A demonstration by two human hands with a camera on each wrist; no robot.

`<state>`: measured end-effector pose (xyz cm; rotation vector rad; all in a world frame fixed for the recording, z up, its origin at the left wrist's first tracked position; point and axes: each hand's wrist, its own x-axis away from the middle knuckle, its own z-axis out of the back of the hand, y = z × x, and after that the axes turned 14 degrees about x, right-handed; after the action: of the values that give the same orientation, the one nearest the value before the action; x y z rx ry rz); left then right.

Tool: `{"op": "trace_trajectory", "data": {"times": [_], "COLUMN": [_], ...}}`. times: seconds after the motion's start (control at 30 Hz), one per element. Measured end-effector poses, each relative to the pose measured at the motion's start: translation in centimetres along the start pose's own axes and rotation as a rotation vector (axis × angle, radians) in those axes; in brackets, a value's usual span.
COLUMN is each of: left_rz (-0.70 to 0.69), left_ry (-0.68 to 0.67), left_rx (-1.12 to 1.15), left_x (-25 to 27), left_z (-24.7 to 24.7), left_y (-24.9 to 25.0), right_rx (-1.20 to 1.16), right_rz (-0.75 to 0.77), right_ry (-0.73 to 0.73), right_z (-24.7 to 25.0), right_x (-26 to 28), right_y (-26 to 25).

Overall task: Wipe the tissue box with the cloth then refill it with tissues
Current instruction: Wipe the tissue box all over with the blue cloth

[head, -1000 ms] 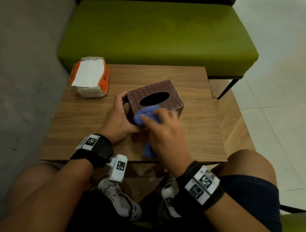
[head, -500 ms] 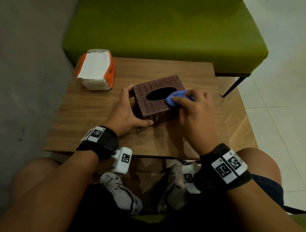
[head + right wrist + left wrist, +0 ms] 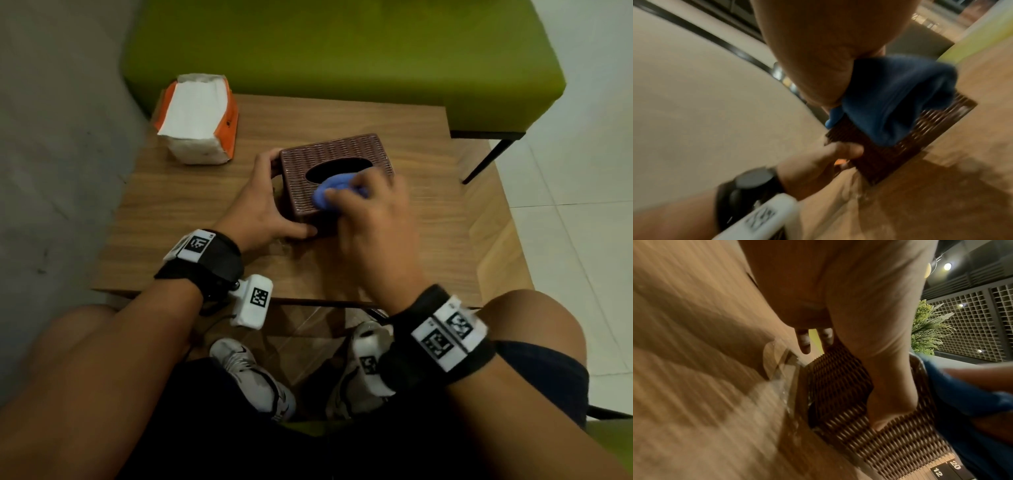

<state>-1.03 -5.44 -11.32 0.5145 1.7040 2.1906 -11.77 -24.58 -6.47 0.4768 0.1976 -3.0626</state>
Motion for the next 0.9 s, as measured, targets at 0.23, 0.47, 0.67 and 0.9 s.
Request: {"op": "trace_trajectory", "data": {"times": [0.23, 0.47, 0.67, 0.9], "left_rz": [0.042, -0.012, -0.389, -0.183], "left_ry": [-0.064, 0.006, 0.096, -0.054], "left_rx": [0.012, -0.166, -0.38, -0.579], "left_x": [-0.3, -0.1, 2.0, 2.0], "left_z": [1.2, 2.4, -0.4, -2.8], "left_y": [-0.1, 1.0, 3.2, 6.1], "right_rx": [-0.028, -0.095, -0.487, -0.348], "right_rz": [-0.064, 0.049, -0.031, -0.247], "right_ry": [0.006, -0.074, -0.023, 0.125], "right_z": [0.9, 0.8, 1.1, 1.6], "right_x": [0.4, 1.1, 0.4, -0.4], "right_y": [3.8, -1.3, -0.5, 9.2]}}
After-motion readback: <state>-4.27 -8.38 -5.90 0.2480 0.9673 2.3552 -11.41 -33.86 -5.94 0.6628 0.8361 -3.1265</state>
